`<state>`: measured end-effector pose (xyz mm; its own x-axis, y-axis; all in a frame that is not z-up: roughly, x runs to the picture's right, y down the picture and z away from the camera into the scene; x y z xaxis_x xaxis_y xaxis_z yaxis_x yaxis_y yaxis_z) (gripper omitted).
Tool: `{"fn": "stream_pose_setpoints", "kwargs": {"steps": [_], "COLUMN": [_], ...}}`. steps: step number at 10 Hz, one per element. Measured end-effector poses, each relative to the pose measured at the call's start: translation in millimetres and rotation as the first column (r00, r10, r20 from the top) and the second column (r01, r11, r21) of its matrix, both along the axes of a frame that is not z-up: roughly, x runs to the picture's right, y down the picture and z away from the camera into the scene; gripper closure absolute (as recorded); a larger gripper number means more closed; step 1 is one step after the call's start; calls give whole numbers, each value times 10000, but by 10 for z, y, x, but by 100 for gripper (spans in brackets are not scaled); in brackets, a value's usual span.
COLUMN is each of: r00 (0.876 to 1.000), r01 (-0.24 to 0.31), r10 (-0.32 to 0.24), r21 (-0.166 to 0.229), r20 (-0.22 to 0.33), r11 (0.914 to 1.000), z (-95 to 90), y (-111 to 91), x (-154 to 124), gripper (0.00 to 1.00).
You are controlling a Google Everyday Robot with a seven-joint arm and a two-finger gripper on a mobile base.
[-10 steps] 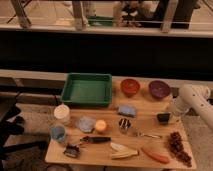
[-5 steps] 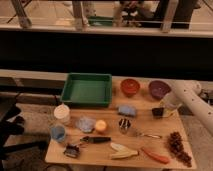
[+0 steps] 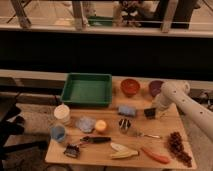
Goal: Wipe table surface with eraser
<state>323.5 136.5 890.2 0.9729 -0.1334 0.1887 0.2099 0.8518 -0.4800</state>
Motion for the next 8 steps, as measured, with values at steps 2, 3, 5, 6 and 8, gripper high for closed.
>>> {"fn": "stream_pose_setpoints", "kwargs": {"steps": [2, 3, 5, 6, 8], "r00": [9997, 9992, 9992, 9996, 9992], "r01": [244, 367, 379, 281, 21], "r10": [-243, -364, -377, -281, -19], "r21": [-91, -151, -129, -85, 61], "r20": [103, 194, 137, 4, -394], "r11": [9997, 9992, 9992, 9996, 10000], "z": [-152, -233, -355, -395, -368], "y": [217, 327, 425, 441, 353], "x": [41, 45, 193, 337, 585], "gripper": [97, 97, 97, 97, 97]}}
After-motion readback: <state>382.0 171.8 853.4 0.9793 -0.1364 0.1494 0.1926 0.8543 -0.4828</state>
